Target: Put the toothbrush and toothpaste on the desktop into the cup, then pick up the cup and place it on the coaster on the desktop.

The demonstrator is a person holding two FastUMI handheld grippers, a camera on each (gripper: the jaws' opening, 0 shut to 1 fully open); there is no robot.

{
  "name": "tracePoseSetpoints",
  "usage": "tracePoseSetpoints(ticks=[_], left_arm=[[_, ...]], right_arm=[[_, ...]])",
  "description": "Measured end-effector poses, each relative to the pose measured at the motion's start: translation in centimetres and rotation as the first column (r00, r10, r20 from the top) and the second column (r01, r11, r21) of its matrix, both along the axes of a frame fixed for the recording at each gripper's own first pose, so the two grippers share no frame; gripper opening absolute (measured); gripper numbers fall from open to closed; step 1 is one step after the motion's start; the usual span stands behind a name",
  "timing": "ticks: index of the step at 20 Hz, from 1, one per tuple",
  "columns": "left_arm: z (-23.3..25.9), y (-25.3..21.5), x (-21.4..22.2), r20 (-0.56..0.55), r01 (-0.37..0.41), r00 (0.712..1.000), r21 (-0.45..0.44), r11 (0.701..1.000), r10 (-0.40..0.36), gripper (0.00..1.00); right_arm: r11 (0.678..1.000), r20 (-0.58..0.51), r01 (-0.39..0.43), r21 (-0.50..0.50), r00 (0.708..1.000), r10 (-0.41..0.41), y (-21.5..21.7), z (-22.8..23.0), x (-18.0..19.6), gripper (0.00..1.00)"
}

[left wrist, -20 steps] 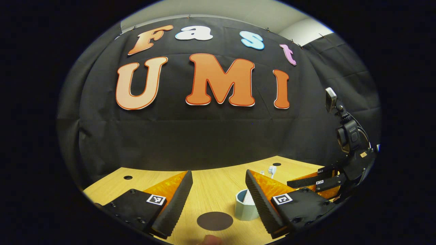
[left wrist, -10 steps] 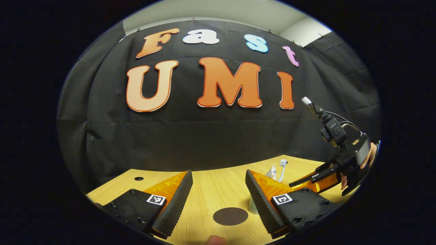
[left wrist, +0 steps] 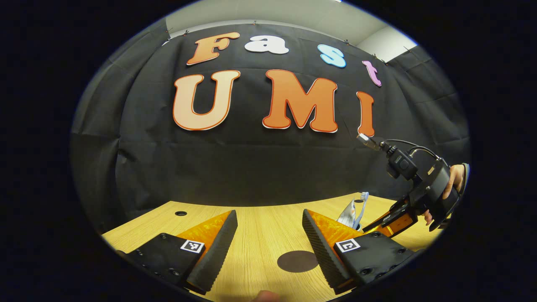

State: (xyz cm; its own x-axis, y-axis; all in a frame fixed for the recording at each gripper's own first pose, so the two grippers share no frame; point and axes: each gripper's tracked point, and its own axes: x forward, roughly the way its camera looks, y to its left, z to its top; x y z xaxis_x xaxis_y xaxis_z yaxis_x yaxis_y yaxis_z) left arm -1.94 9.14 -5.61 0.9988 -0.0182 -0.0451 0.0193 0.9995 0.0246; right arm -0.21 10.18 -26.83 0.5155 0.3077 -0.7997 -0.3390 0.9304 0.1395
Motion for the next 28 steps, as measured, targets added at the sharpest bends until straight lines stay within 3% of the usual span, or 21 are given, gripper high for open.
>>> tracePoseSetpoints(ticks=[9, 14, 16, 24, 28], left_arm=[[-0.7, 2.6, -1.2, -0.018, -0.047, 0.999, -0.002, 0.999, 0.047, 0.98], [-1.7, 3.1, -1.0, -0.042, -0.059, 0.997, -0.023, 0.998, 0.058, 0.98], [-2.1, 3.3, -0.9, -0.051, -0.068, 0.996, -0.03, 0.997, 0.067, 0.98], [-2.3, 4.6, -2.1, -0.055, -0.098, 0.994, -0.018, 0.995, 0.097, 0.98], [-2.4, 4.9, -2.5, -0.056, -0.107, 0.993, -0.017, 0.994, 0.106, 0.98]], right_arm=[[0.993, -0.156, -0.024, -0.114, 0.988, 0.006, -0.8, -2.0, -0.9, 0.65], [0.99, -0.191, -0.027, -0.142, 0.982, 0.0, -1.1, -2.7, -1.2, 0.47], [0.991, -0.186, -0.013, -0.136, 0.982, -0.012, -0.9, -2.8, -1.0, 0.29], [0.988, -0.112, 0.012, -0.155, 0.993, -0.03, -1.0, -2.4, -0.6, 0.24], [0.993, -0.076, 0.014, -0.118, 0.997, -0.023, -0.8, -2.1, -0.2, 0.24]])
